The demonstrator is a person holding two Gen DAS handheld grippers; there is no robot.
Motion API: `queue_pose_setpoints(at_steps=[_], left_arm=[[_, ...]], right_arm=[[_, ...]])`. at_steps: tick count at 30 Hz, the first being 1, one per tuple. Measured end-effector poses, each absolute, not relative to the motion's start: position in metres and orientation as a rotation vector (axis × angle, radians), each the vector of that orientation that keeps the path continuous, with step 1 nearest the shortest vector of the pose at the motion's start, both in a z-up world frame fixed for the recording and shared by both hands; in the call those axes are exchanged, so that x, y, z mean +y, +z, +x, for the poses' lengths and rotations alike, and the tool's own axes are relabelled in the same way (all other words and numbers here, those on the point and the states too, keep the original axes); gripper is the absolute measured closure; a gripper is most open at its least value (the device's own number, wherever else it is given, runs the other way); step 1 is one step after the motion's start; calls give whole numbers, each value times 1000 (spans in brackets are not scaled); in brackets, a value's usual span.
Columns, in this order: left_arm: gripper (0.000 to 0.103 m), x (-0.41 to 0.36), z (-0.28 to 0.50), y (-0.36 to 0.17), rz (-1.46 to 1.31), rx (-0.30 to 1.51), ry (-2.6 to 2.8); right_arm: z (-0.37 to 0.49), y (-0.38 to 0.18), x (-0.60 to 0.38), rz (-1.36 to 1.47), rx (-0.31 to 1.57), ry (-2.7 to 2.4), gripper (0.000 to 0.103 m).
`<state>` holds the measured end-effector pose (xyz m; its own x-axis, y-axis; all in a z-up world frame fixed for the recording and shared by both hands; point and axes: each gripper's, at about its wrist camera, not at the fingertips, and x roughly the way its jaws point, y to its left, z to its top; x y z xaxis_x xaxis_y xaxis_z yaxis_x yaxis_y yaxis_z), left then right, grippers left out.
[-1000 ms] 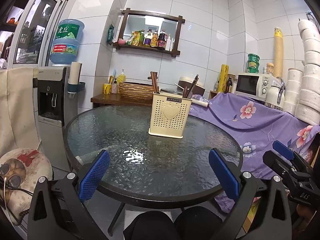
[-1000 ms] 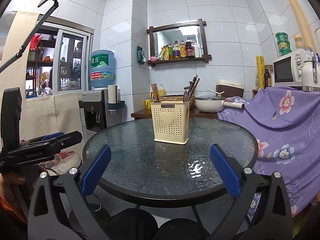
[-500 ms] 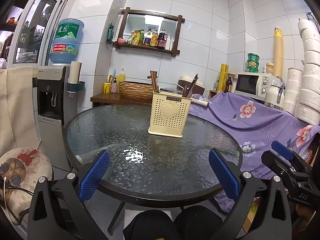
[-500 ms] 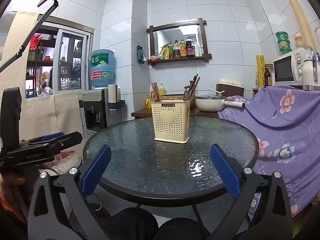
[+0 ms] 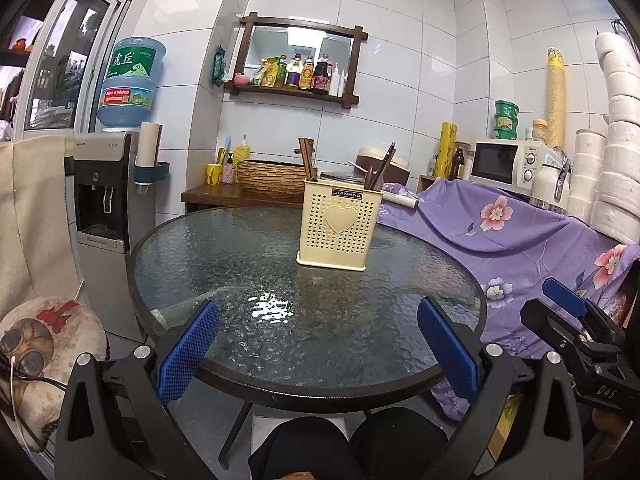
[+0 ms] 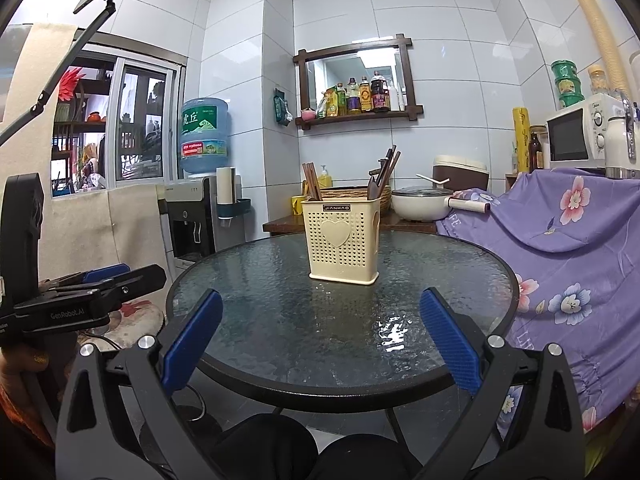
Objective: Organize utensils
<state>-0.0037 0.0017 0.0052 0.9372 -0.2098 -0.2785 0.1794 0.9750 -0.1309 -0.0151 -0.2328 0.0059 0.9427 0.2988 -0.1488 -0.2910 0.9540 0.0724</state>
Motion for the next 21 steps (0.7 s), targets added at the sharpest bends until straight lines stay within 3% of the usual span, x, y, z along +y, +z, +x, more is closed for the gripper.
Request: queue_pose_setpoints(at_steps=[21], left_arm=[[6, -1, -4, 5, -101, 300, -204]], right_arm=[[-13, 3, -234, 50, 166, 304, 6]])
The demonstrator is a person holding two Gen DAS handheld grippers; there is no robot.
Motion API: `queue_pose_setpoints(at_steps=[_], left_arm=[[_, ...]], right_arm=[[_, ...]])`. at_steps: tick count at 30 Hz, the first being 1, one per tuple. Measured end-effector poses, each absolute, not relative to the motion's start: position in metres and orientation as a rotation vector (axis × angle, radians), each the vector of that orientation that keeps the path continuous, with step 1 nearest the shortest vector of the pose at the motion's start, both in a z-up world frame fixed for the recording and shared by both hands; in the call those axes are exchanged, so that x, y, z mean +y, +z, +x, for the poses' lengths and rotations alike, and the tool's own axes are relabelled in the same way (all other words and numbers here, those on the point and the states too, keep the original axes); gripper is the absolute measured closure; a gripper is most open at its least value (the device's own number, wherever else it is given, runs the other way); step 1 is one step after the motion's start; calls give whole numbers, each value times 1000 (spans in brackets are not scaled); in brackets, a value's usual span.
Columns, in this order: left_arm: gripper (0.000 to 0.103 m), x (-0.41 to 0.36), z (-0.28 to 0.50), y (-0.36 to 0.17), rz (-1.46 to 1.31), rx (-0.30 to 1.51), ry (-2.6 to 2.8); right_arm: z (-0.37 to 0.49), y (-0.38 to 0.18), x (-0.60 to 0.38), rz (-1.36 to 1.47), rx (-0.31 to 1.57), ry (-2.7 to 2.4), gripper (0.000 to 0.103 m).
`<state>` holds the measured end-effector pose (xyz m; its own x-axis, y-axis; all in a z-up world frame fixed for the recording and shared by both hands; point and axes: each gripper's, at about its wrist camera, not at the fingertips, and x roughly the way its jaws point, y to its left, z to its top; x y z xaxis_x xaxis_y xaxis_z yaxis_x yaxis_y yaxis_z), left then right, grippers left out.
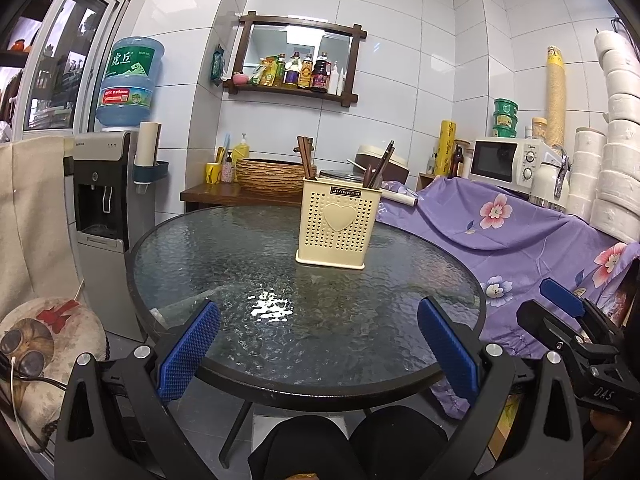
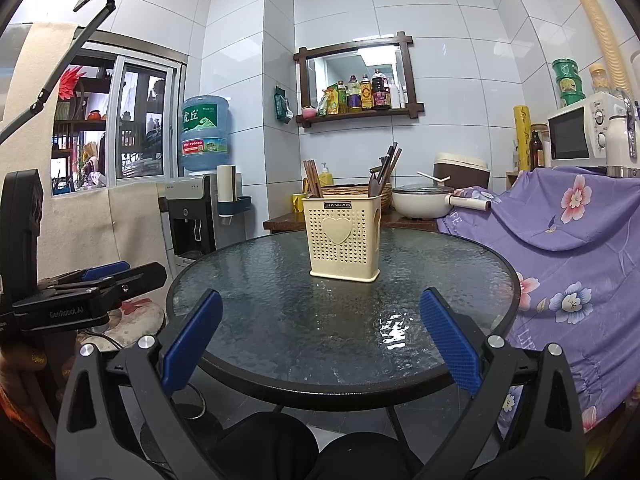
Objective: Organize utensils
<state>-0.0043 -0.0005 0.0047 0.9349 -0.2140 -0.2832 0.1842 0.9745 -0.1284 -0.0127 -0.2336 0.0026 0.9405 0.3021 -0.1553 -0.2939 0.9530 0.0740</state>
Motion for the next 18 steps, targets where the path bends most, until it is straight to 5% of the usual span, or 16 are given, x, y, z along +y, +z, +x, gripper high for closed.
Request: queue_pose_setpoints(at_steps=[18], left_arm=[[6, -1, -4, 3, -97, 307, -207]], right_arm=[[-11, -1, -233, 51, 175, 305, 6]])
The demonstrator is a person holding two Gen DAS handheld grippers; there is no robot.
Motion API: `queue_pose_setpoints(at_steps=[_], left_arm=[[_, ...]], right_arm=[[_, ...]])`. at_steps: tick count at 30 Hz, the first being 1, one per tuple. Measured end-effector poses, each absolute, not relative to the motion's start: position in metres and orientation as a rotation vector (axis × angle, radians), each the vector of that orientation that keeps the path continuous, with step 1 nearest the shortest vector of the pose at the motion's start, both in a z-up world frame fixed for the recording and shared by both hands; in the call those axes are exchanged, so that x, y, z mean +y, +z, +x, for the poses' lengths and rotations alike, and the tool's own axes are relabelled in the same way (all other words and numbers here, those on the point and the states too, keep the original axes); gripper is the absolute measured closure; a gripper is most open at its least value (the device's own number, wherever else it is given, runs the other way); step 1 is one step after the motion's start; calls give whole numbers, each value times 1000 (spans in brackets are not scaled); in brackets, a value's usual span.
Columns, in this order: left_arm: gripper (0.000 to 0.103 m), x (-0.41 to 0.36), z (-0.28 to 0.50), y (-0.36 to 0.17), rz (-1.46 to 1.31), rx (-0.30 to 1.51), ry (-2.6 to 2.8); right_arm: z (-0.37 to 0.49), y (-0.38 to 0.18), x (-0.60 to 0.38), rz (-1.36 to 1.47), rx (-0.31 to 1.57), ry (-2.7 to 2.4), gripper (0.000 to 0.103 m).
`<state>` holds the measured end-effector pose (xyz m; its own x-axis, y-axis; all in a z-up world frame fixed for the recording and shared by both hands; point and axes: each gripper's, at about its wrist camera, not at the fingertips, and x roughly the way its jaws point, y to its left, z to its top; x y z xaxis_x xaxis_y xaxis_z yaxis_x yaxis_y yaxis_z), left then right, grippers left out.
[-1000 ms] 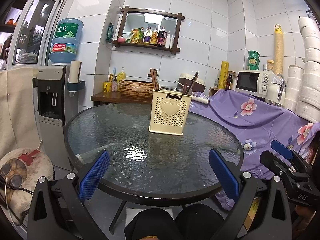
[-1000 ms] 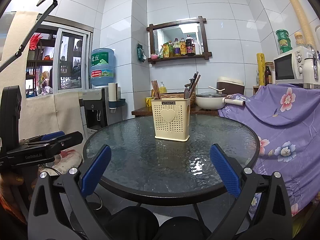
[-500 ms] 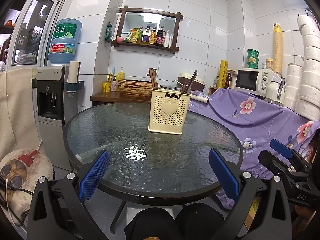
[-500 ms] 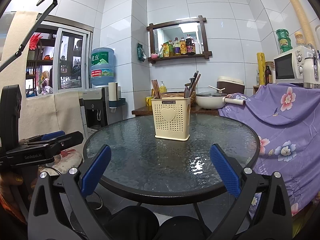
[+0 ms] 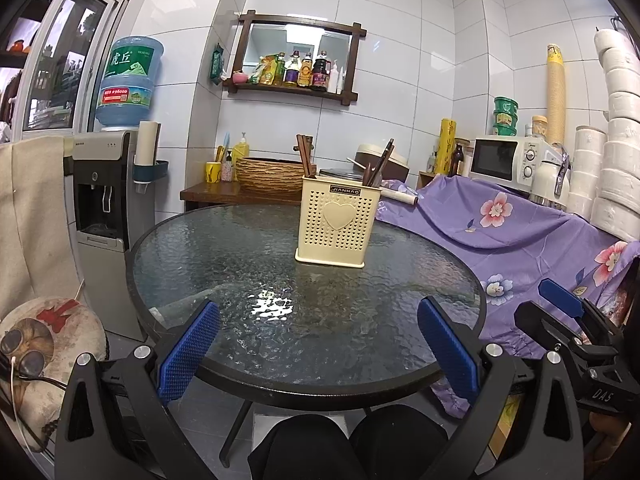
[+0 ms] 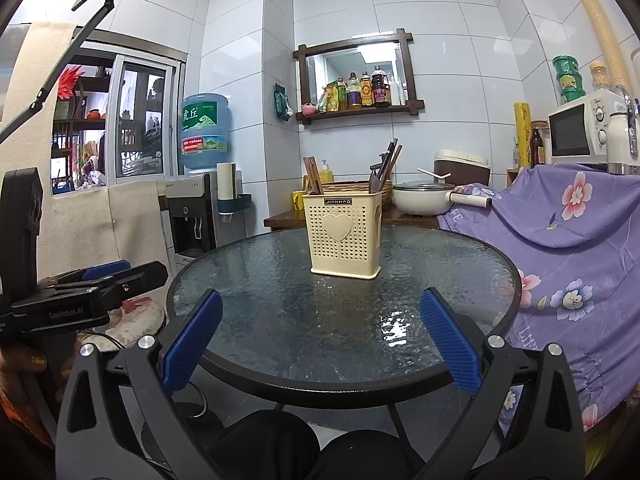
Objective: Organize utensils
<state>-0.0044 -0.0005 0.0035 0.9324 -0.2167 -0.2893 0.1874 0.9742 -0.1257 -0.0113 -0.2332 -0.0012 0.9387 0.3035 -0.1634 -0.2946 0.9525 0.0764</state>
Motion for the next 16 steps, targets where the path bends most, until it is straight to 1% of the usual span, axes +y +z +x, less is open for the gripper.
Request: queue_pose_setpoints(at_steps=[16], left_arm=[[6, -6, -1, 3, -80, 321, -191]], right_arm=[[-10, -2, -236, 65, 183, 289, 6]])
